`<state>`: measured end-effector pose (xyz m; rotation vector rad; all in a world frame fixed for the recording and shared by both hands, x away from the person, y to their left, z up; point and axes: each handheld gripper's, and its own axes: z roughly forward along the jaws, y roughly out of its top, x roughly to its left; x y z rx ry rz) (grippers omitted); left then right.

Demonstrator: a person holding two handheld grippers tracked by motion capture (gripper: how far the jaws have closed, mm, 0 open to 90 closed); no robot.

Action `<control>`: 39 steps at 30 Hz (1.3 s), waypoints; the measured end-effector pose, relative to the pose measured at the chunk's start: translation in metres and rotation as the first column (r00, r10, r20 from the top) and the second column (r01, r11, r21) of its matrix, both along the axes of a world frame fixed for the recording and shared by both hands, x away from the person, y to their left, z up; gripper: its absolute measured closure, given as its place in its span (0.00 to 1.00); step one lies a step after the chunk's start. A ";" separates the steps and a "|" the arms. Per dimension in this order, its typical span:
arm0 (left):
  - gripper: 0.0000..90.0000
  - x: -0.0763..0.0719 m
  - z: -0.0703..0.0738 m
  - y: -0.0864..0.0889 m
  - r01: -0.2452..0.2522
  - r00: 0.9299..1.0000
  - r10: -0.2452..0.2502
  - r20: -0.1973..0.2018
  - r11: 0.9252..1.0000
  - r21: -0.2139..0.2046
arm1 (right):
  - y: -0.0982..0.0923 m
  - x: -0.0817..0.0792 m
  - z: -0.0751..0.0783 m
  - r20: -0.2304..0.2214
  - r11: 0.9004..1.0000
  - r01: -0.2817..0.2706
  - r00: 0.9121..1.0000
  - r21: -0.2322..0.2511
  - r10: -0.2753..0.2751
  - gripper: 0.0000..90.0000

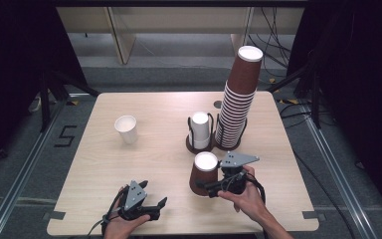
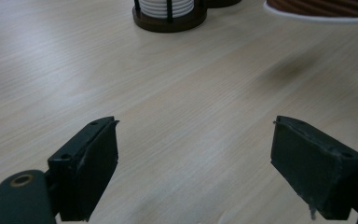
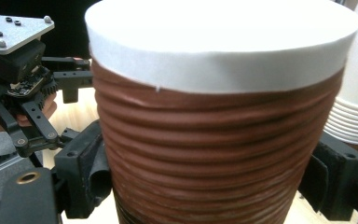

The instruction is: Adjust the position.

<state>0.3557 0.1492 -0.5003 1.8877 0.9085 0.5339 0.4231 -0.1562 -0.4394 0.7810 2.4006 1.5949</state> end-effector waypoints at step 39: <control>0.08 -0.008 0.003 -0.028 0.184 0.982 -0.172 0.075 0.965 -0.189 | 0.066 -0.014 -0.004 0.001 0.988 -0.144 0.990 0.047 0.144 0.19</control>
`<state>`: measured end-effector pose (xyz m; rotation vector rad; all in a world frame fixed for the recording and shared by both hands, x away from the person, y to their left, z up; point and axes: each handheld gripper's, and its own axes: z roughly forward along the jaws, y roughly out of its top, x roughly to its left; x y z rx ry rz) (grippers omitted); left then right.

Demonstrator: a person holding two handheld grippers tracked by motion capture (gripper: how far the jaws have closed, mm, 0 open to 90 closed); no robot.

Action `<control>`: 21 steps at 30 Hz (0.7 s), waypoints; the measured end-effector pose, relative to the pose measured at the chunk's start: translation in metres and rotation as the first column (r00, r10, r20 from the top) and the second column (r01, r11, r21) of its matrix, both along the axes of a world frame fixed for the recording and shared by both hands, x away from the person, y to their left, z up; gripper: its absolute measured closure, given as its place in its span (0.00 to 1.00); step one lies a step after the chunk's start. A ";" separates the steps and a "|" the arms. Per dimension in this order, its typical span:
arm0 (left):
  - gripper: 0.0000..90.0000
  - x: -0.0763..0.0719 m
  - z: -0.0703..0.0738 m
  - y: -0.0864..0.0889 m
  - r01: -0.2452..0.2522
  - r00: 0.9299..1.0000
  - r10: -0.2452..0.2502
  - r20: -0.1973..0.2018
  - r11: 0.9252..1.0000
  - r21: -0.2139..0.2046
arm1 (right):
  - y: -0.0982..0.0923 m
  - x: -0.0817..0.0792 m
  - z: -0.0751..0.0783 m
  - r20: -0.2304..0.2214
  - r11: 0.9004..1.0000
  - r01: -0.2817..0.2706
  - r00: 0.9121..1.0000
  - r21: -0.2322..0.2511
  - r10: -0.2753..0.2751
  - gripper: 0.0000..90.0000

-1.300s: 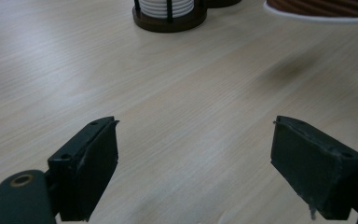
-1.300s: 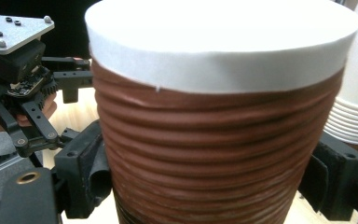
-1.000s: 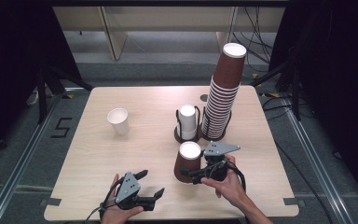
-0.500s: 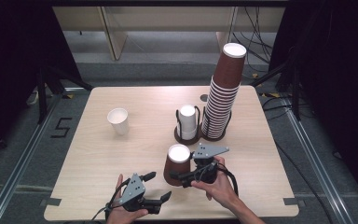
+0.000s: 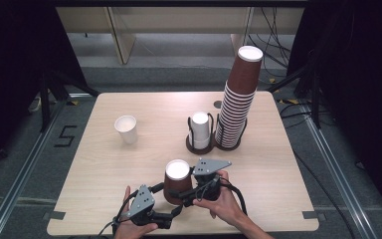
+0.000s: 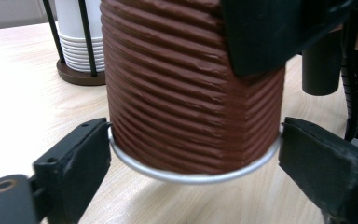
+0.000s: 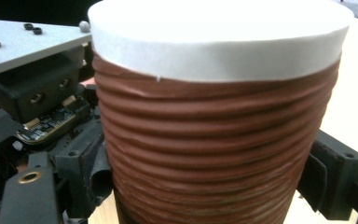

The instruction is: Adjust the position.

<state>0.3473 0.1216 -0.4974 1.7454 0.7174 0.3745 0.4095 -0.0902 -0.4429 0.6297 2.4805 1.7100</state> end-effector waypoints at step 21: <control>0.08 0.001 0.000 0.001 -0.005 1.000 0.005 0.001 1.000 0.008 | 0.012 -0.005 -0.003 -0.064 0.999 -0.049 0.997 0.022 0.050 0.16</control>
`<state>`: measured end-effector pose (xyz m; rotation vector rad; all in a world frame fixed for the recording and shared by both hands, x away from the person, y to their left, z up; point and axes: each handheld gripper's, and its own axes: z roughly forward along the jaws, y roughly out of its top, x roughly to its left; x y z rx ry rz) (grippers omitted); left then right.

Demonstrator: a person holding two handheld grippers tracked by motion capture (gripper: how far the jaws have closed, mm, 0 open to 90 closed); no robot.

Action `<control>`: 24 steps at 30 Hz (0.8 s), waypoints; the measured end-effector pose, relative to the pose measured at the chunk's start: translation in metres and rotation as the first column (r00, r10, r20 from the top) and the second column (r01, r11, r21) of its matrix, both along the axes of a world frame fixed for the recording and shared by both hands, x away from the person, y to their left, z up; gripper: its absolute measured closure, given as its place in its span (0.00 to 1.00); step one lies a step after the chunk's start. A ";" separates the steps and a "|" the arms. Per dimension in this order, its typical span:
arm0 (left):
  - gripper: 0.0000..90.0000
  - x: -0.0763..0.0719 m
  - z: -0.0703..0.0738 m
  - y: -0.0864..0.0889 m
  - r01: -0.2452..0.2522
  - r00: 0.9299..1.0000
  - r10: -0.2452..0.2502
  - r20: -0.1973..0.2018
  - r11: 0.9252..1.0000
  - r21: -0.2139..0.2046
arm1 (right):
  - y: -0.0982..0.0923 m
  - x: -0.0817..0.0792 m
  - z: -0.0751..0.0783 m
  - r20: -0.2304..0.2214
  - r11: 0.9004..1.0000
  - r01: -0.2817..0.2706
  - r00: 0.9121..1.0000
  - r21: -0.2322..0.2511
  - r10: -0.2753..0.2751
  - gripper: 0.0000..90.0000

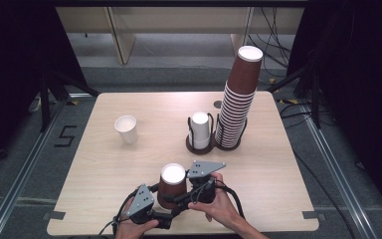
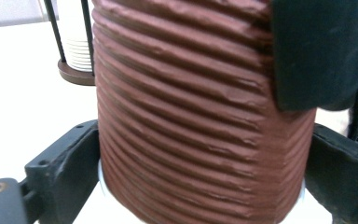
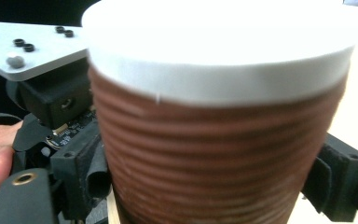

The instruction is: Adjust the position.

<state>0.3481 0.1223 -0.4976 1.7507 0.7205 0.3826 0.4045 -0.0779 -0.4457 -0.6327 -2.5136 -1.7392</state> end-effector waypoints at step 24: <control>0.12 -0.003 0.005 0.001 0.098 0.991 -0.122 0.055 0.942 0.320 | -0.024 0.004 0.033 -0.010 0.978 -0.083 0.997 -0.190 0.083 0.18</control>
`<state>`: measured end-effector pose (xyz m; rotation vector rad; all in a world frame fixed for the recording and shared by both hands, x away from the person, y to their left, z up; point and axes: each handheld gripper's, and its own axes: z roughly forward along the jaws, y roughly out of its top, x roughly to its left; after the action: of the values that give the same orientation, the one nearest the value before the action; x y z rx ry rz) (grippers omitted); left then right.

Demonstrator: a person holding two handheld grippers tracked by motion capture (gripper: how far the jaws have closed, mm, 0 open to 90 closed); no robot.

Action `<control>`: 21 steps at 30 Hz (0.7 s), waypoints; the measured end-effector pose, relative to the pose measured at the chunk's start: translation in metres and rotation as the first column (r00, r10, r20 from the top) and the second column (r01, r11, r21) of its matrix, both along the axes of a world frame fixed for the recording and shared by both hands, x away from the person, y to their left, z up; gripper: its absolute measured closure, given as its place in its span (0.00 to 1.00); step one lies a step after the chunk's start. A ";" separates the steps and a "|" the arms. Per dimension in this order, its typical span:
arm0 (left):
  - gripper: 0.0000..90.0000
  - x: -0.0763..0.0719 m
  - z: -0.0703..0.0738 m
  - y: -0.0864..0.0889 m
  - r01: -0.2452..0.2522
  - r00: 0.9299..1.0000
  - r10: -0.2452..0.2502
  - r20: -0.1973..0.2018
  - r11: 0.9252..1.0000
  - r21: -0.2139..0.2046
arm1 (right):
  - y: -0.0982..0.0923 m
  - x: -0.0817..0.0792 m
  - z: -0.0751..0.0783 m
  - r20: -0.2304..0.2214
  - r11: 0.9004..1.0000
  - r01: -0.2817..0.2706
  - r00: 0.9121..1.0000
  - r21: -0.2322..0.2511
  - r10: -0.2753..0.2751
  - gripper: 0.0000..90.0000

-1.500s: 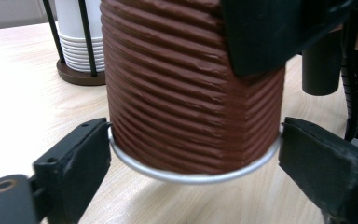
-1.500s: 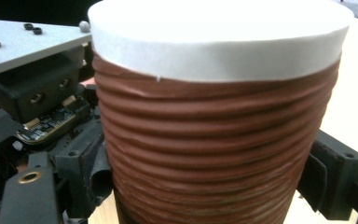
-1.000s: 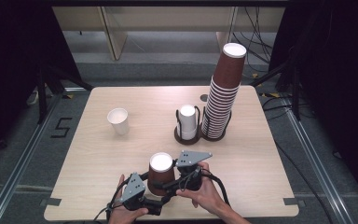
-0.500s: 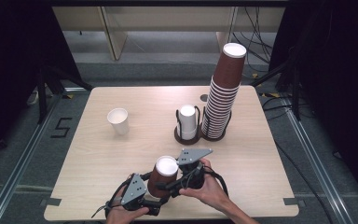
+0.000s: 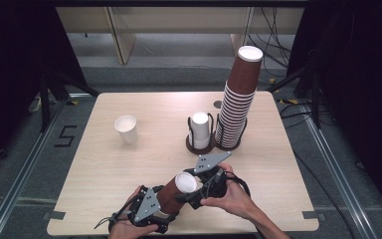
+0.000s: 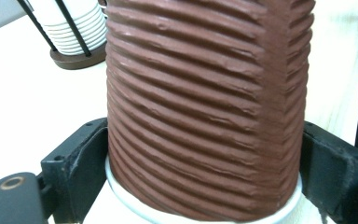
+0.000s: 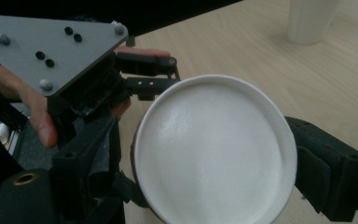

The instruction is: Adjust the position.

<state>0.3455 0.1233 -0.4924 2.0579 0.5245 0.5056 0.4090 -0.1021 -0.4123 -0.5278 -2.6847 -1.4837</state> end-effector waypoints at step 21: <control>0.04 0.000 -0.001 0.006 -0.007 0.995 0.031 0.095 0.970 -0.245 | -0.015 0.008 0.007 -0.111 0.989 0.044 0.993 0.144 -0.028 0.27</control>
<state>0.3459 0.1295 -0.4931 1.7857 0.5215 0.5231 0.4168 -0.1169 -0.4050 -0.6315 -2.4744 -1.5952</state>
